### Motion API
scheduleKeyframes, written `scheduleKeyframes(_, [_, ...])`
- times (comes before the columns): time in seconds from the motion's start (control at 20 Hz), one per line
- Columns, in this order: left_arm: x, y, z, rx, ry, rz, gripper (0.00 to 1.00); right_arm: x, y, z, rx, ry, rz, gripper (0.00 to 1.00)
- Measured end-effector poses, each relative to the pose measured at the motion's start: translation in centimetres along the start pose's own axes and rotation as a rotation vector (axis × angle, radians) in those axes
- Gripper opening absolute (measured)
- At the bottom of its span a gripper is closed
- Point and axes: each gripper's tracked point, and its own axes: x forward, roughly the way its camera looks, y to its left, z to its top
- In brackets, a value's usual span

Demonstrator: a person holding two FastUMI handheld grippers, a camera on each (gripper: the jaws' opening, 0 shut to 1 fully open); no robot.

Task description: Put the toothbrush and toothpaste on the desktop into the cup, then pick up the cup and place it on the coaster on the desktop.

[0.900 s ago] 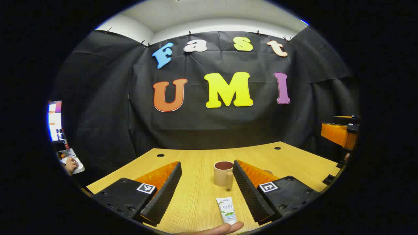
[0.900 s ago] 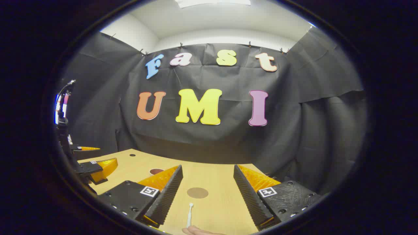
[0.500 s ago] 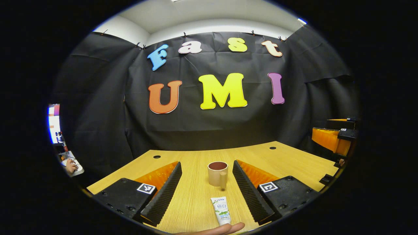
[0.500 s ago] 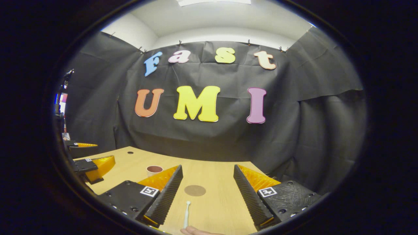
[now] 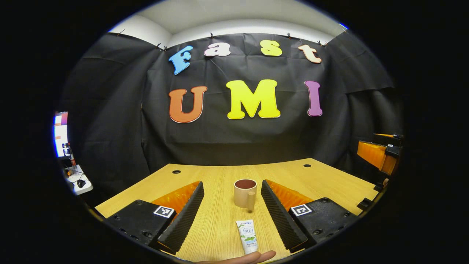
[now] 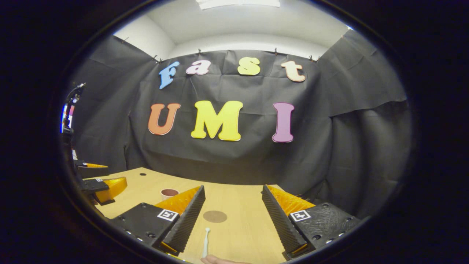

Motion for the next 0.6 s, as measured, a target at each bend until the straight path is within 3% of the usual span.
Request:
scheduleKeyframes(0.2, [0.8, -0.7, -2.8, -0.028, 0.070, -0.020, 0.99, 0.1, 0.6, -1.5, -0.005, 0.029, 0.018, 0.96])
scheduleKeyframes(0.4, [1.7, -1.8, -8.8, -0.064, 0.256, -0.047, 1.00, 0.7, 0.5, -3.0, -0.007, 0.062, 0.015, 0.95])
scheduleKeyframes(0.6, [0.8, -2.2, -15.6, -0.071, 0.483, -0.024, 0.99, 1.0, 0.3, -4.3, 0.000, 0.084, 0.017, 0.95])
